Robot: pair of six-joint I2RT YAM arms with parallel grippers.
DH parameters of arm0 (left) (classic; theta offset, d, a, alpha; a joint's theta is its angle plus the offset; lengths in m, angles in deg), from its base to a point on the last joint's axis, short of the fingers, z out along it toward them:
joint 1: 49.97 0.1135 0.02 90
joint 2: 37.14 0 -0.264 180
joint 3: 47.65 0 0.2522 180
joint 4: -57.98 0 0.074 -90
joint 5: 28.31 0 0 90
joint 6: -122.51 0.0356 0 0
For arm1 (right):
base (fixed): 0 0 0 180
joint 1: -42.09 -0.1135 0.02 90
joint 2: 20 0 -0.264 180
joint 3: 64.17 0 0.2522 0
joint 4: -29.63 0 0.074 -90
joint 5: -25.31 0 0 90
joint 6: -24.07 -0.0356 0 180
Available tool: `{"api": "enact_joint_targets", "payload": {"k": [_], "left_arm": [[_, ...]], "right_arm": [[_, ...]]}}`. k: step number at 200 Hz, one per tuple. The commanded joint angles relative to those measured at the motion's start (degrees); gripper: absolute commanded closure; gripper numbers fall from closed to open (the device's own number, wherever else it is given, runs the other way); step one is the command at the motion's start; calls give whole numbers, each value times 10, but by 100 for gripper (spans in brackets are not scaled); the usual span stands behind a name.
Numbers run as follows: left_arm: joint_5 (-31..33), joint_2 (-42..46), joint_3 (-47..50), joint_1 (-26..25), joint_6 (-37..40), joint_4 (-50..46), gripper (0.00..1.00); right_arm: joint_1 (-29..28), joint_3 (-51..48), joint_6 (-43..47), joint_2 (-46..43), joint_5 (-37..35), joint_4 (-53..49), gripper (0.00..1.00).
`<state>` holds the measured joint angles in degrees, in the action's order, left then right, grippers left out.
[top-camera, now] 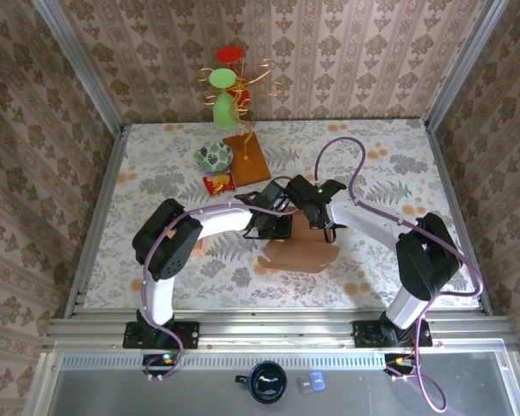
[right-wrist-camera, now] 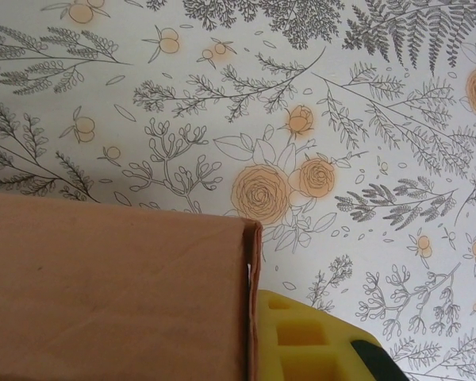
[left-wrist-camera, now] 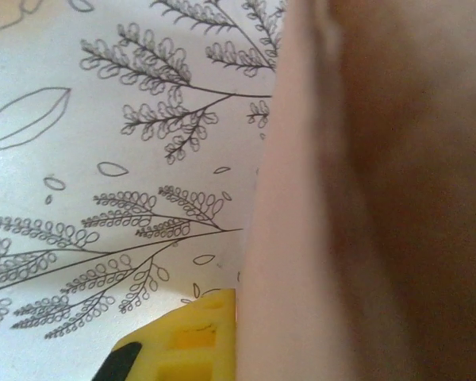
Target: Fold the paper box
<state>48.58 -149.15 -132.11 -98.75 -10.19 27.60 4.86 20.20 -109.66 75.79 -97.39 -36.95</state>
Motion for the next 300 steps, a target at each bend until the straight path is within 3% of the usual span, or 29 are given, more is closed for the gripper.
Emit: {"api": "enact_joint_targets", "payload": {"k": [1,45,68,112,210,300], "left_arm": [[60,-23,29,6,-19,-68,100],[82,-13,18,-4,-5,-84,100],[88,14,17,1,6,-85,77],[29,48,10,35,25,-44,62],[-42,19,-32,58,68,-17,60],[3,2,-60,73,78,-41,61]], "right_arm": [[-8,-9,-19,-21,-10,-2,100],[-11,-10,-21,-19,-11,-1,100],[-11,-12,-21,-19,-11,-1,100],[-11,-14,-21,-19,-10,2,100],[-12,-1,-15,-3,-3,1,100],[-10,5,-6,5,0,8,100]]}}
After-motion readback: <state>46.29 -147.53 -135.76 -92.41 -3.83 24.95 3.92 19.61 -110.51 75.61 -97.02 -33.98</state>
